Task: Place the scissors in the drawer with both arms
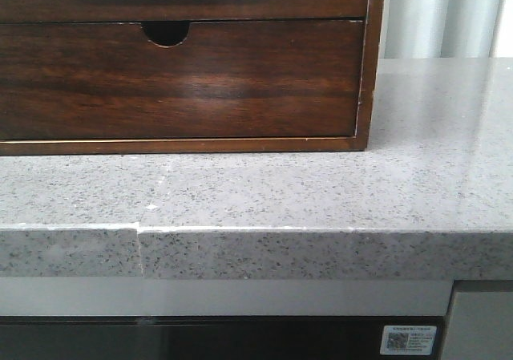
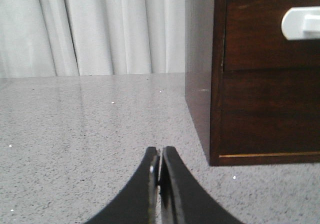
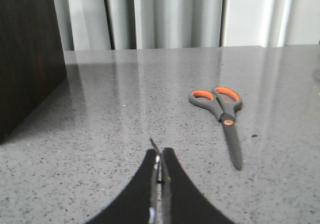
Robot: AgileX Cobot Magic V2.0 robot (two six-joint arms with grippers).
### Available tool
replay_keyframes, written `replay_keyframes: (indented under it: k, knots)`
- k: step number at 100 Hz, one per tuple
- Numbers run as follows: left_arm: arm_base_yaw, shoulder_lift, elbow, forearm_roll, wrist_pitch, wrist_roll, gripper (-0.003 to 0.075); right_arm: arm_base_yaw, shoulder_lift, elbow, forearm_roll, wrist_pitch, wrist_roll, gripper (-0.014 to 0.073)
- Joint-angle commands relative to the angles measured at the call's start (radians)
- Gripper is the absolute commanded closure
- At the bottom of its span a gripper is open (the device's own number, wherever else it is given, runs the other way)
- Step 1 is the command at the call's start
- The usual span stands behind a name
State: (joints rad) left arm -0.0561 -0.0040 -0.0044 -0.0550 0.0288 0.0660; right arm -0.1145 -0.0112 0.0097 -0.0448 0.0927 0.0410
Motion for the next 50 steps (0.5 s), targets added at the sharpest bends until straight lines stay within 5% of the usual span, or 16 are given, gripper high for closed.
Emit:
replay_keyframes:
  k: [1,23,50]
  knots:
    - [0.002,-0.030,0.028,-0.070,-0.101,-0.011,0.0741,-0.008,-0.020,0.016,-0.039,-0.081,-0.005,0.0662]
    - [0.002,-0.026,-0.086,-0.128,-0.069,-0.011,0.0741,-0.008,-0.020,-0.086,0.016,0.002,-0.005,0.0662]
    - [0.002,0.110,-0.399,-0.138,0.198,-0.011,0.0741,-0.008,0.100,-0.395,0.016,0.283,-0.005,0.0662]
